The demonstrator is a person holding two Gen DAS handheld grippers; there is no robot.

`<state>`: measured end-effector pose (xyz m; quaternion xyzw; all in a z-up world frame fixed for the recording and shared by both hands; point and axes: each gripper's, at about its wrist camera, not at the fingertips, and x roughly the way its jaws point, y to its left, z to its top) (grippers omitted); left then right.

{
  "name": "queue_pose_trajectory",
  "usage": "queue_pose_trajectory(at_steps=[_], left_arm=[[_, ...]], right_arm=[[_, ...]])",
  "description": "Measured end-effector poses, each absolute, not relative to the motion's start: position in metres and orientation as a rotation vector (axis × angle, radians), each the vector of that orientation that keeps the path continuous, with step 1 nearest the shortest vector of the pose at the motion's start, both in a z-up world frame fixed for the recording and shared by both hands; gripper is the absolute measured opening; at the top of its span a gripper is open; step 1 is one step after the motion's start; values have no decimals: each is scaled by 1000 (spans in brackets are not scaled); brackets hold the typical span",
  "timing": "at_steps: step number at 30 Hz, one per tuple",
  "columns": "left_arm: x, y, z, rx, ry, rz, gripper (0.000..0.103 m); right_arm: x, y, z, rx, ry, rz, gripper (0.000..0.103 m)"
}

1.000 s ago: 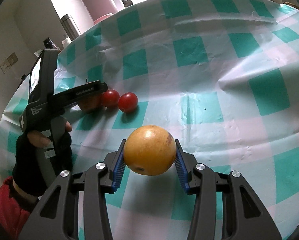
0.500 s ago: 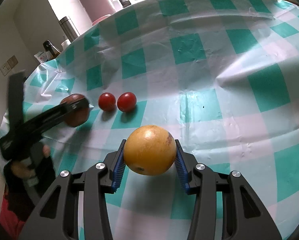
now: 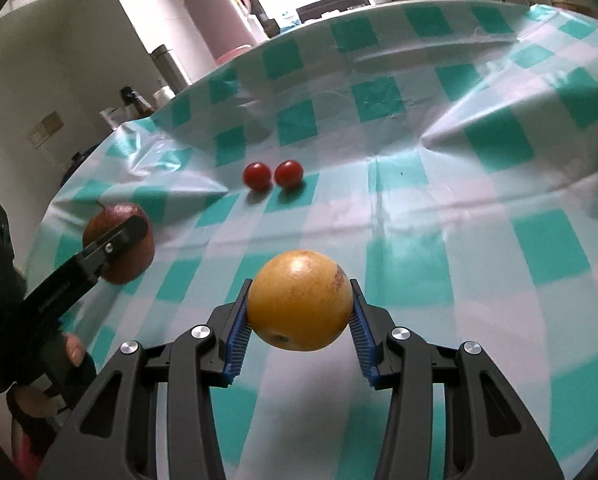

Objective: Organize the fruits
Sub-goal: 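Grasp the yellow pepino with the right tool while the left tool grasps the red apple, then lift the pepino and apple and carry both over the white box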

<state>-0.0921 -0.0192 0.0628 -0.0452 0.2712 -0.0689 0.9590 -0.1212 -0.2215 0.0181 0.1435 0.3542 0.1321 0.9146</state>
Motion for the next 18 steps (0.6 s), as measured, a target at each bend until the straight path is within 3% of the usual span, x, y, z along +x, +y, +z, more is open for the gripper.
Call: queue_pose_trajectory(at_steps=[18], left_arm=[[-186, -143, 53, 167, 566, -408, 67]], right_arm=[[-254, -316, 33, 289, 631, 94, 45]])
